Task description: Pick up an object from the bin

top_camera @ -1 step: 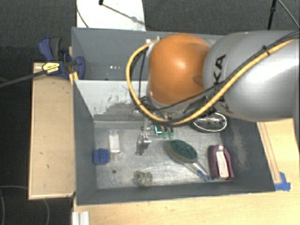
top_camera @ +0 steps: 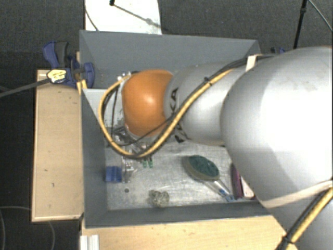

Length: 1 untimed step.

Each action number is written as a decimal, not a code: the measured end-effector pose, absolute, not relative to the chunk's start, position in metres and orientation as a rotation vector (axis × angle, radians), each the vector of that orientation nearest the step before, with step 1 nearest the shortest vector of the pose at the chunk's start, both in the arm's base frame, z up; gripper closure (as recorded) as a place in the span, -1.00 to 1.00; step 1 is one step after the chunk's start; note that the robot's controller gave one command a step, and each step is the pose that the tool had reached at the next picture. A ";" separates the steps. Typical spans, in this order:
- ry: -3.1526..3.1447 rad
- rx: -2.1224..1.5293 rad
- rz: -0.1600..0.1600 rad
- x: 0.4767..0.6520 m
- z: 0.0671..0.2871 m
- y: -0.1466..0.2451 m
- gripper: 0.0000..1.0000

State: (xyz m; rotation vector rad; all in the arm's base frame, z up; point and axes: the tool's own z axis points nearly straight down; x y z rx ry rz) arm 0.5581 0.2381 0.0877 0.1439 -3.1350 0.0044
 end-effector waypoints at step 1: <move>-3.058 0.745 -0.001 0.562 0.109 0.218 -1.00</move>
Offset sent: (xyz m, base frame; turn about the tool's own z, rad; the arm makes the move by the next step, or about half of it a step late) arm 0.0018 -0.0190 0.0202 -0.3881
